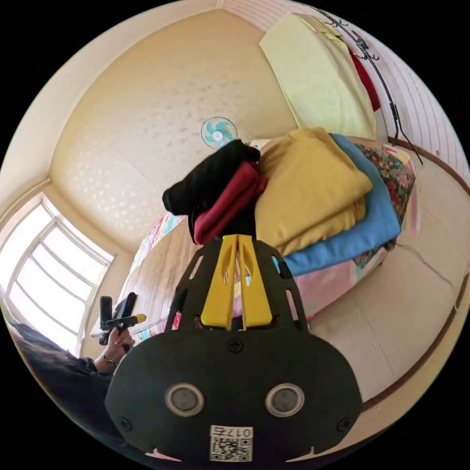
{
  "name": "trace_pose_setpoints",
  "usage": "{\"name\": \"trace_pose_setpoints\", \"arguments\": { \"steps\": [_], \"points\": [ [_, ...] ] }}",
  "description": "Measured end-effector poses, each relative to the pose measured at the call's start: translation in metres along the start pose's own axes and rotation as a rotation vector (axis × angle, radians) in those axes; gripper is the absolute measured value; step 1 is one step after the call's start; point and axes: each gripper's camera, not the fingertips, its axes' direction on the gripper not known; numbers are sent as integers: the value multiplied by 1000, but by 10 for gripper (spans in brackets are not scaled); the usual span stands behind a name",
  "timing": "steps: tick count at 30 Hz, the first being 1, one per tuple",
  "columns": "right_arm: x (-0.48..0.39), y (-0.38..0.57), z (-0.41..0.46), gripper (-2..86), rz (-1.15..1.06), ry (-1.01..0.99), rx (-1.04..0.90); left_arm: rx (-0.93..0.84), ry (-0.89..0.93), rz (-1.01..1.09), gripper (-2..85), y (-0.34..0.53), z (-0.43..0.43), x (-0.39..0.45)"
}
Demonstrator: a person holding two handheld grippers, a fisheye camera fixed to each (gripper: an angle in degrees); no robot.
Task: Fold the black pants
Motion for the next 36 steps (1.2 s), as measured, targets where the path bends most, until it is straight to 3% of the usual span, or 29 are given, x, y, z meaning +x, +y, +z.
{"name": "trace_pose_setpoints", "arguments": {
  "steps": [4,8,12,14,16,19,20,21,22,24,25,26,28,29,31,33,36],
  "points": [
    [5,127,39,5,48,-6,-125,78,-319,-204,-7,128,-97,-46],
    [-47,144,69,2,-143,-122,-83,373,-804,-318,10,174,-252,-53],
    [-125,90,94,3,-336,-320,13,606,-847,-226,42,162,-379,-71],
    [-161,77,98,3,-387,-417,42,617,-1012,-331,65,141,-435,-107],
    [-194,80,99,4,-422,-469,58,562,-1066,-512,89,129,-453,-158],
    [-230,115,104,4,-456,-496,57,314,-721,-914,62,129,-422,-281],
    [-235,135,109,4,-449,-504,37,487,-791,-917,6,141,-421,-258],
    [-237,157,115,4,-454,-521,15,563,-758,-893,3,146,-418,-246],
    [-237,169,117,4,-461,-531,3,648,-545,-802,-3,147,-402,-235],
    [-236,210,129,4,-521,-555,-55,638,-83,-553,-7,126,-351,-218],
    [-236,219,132,4,-538,-554,-73,510,216,-398,-8,94,-289,-201],
    [-237,234,138,4,-565,-544,-109,290,269,-327,-9,62,-217,-165],
    [-244,247,146,4,-618,-507,-162,108,67,-153,-9,42,-138,-78],
    [-250,252,147,4,-648,-472,-181,163,6,-73,-8,49,-118,-27],
    [-256,254,142,5,-677,-446,-170,303,56,-24,-6,65,-123,17],
    [-251,256,129,5,-709,-453,-126,439,40,-81,-4,80,-166,20],
    [-223,265,121,5,-714,-456,-129,749,-179,-298,3,132,-283,-11]
  ]
}}
